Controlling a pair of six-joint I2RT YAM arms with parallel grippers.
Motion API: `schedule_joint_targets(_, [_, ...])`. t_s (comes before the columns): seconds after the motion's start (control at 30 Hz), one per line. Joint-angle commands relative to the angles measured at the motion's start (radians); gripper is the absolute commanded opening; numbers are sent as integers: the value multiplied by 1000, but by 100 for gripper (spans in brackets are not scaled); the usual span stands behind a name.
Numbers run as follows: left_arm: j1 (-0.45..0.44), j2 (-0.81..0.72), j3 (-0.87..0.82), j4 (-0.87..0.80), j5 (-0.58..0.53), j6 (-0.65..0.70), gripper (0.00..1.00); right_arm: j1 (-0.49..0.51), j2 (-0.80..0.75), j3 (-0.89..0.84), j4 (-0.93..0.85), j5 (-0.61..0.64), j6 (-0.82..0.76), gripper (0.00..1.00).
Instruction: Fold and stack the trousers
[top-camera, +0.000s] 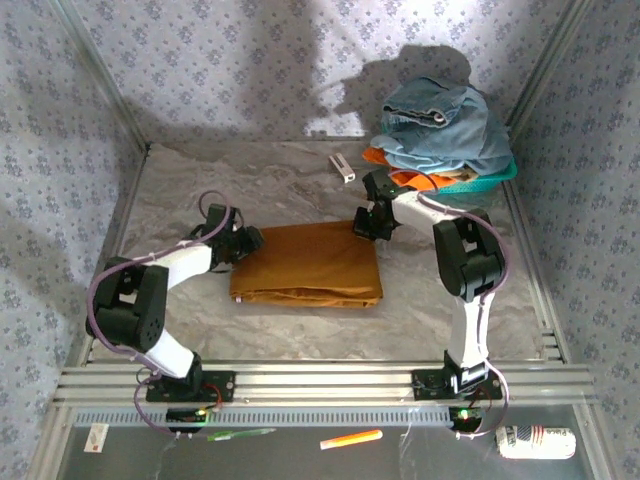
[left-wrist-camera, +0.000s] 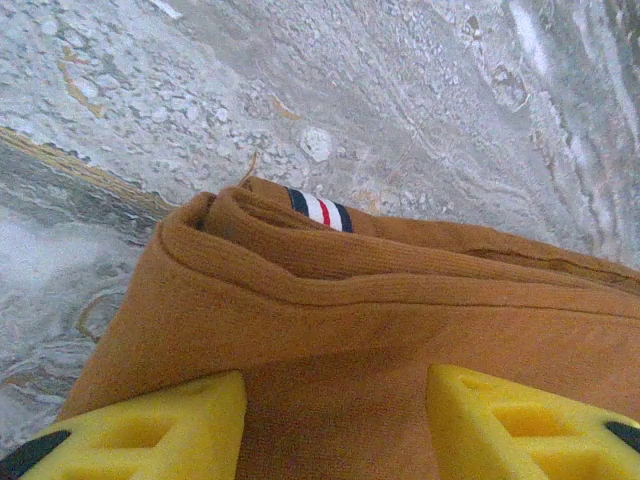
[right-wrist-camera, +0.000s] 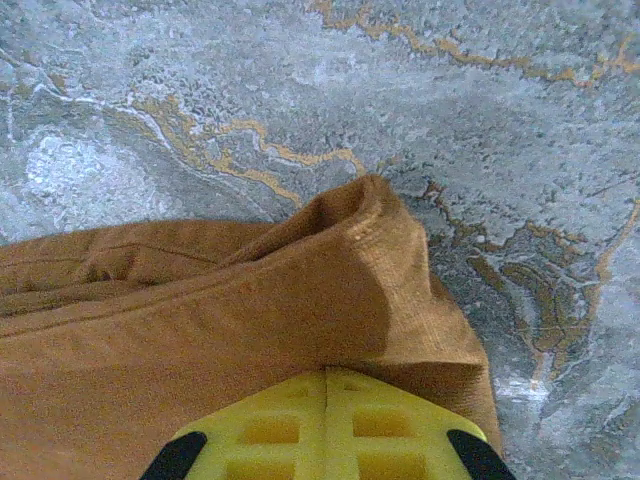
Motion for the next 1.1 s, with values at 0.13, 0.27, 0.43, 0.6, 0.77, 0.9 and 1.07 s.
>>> schedule_joint_targets(0.13, [-36, -259, 87, -306, -28, 98, 72, 22, -302, -121, -89, -19, -82, 30])
schedule_joint_targets(0.27, [-249, -302, 168, -538, -241, 134, 82, 44, -427, -252, -145, 29, -104, 50])
schedule_joint_targets(0.43, [-515, -183, 171, -592, -410, 39, 85, 110, -481, -404, -134, 47, -89, 53])
schedule_joint_targets(0.6, [-593, -17, 120, -519, -428, -85, 77, 212, -436, -470, -103, 84, -45, 53])
schedule_joint_targets(0.77, [-595, -15, -47, -413, -444, -187, 72, 284, -378, -518, -56, 130, 9, 51])
schedule_joint_targets(0.9, [-571, 6, -96, -394, -480, -196, 72, 313, -342, -506, -23, 134, 44, 50])
schedule_joint_targets(1.07, [-404, 8, -123, -356, -480, -122, 71, 341, -258, -392, 39, 91, 72, 48])
